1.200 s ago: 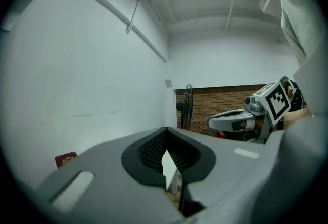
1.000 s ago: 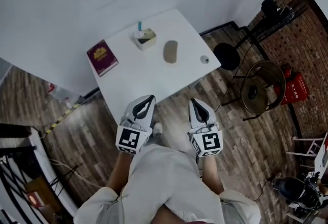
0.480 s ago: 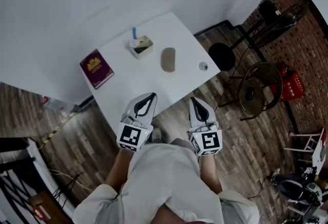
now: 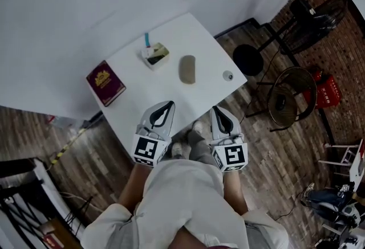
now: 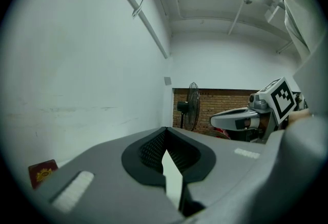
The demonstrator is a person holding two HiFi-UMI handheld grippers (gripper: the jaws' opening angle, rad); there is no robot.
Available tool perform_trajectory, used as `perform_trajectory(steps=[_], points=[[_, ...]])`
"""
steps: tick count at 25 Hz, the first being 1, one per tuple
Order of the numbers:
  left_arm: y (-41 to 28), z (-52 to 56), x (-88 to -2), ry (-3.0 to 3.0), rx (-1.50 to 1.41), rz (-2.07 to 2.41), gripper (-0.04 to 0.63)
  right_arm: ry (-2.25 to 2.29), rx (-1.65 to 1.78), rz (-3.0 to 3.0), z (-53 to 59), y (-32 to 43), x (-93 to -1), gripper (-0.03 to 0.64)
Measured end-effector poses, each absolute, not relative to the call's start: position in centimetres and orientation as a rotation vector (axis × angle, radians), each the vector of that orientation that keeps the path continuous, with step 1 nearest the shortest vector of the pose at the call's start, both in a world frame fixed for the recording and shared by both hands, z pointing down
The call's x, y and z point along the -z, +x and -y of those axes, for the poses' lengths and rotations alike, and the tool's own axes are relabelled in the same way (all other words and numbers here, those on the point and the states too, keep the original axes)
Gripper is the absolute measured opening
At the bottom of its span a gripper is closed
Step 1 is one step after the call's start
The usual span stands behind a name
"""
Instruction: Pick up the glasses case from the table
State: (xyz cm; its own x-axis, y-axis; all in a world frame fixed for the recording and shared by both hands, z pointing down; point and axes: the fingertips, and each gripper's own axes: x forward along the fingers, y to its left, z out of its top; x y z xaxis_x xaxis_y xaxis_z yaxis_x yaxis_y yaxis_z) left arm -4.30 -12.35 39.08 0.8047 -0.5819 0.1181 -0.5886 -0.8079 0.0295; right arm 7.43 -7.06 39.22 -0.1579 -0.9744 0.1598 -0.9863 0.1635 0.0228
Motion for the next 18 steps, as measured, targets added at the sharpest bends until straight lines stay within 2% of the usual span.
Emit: perform_trajectory(steps=[18], points=[[0.6, 19.9, -42.6, 2.836, -0.258, 1.037, 0.018, 1.827, -0.232, 2.344, 15.7, 12.3, -42.2, 0.003]])
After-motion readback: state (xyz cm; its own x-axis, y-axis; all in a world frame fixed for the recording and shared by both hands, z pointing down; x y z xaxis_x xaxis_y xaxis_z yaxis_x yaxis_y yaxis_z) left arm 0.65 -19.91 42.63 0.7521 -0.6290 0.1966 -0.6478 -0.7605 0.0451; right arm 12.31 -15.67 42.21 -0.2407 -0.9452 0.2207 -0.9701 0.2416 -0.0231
